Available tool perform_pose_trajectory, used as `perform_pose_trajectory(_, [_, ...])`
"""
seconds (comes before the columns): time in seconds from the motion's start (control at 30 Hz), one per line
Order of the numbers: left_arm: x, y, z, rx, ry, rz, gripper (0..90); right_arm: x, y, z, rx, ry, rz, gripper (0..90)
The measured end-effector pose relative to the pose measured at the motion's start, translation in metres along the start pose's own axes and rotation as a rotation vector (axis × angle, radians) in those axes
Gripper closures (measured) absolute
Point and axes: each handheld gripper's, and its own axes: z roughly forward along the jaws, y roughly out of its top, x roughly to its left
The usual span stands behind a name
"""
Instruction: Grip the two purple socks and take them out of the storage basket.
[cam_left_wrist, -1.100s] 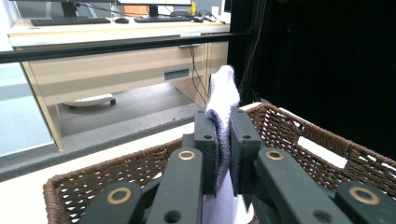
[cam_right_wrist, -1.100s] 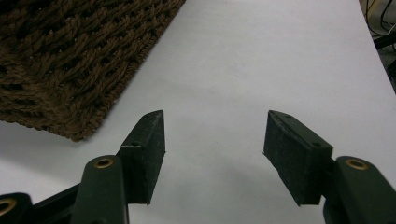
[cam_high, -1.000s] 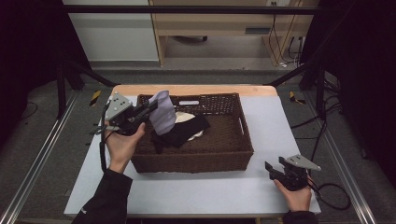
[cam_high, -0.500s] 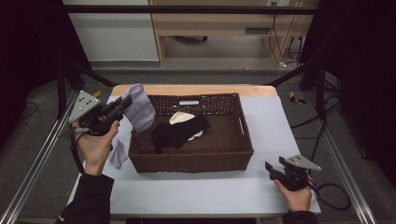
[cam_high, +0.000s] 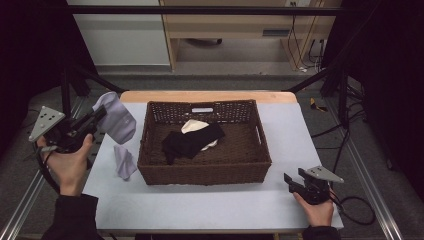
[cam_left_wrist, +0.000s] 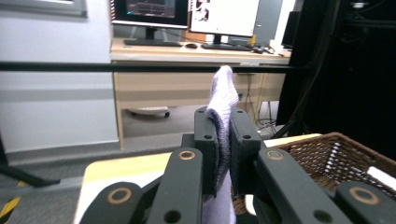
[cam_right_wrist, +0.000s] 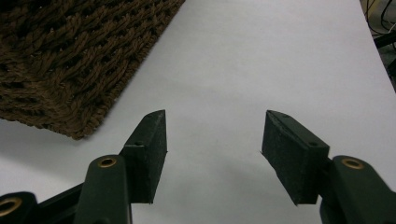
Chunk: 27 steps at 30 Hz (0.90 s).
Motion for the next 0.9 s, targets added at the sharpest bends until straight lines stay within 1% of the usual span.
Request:
perform_pose_trajectory(0.07, [0.007, -0.008, -0.002, 0.013, 0.019, -0.007, 83.0, 0.0, 0.0, 0.0, 0.002, 0.001, 0.001, 40.4])
perform_pose_trajectory(0.1, [0.009, -0.011, -0.002, 0.019, 0.021, -0.013, 82.9, 0.0, 0.0, 0.0, 0.001, -0.001, -0.004, 40.4])
perform_pose_trajectory(0.2, [0.017, -0.029, -0.001, 0.05, 0.035, -0.033, 82.9, 0.0, 0.0, 0.0, 0.002, -0.001, -0.001, 40.4])
perform_pose_trajectory(0.33, [0.022, -0.05, 0.004, 0.099, 0.045, -0.048, 82.9, 0.0, 0.0, 0.0, 0.004, -0.002, -0.002, 40.3])
perform_pose_trajectory(0.4, [0.024, -0.064, 0.007, 0.138, 0.047, -0.052, 82.9, 0.0, 0.0, 0.0, 0.003, -0.001, -0.001, 40.3])
perform_pose_trajectory(0.57, [0.027, -0.092, 0.014, 0.206, 0.055, -0.071, 82.9, 0.0, 0.0, 0.0, 0.005, -0.003, -0.002, 40.3])
perform_pose_trajectory(0.63, [0.028, -0.104, 0.018, 0.241, 0.061, -0.072, 82.9, 0.0, -0.001, 0.001, 0.004, -0.006, -0.01, 40.3])
perform_pose_trajectory(0.7, [0.03, -0.113, 0.021, 0.281, 0.071, -0.064, 82.8, 0.0, -0.001, 0.001, 0.005, -0.006, -0.009, 40.3])
perform_pose_trajectory(0.73, [0.031, -0.117, 0.022, 0.296, 0.073, -0.068, 82.8, 0.0, -0.001, 0.001, 0.004, -0.007, -0.01, 40.3])
perform_pose_trajectory(0.8, [0.032, -0.125, 0.025, 0.332, 0.078, -0.059, 82.8, 0.0, -0.001, 0.001, 0.005, -0.007, -0.013, 40.2])
perform_pose_trajectory(0.87, [0.032, -0.133, 0.028, 0.367, 0.083, -0.053, 82.7, 0.001, -0.001, 0.001, 0.013, -0.003, -0.004, 40.1])
perform_pose_trajectory(0.9, [0.033, -0.136, 0.029, 0.381, 0.087, -0.047, 82.6, 0.001, -0.001, 0.001, 0.012, -0.007, -0.013, 40.0])
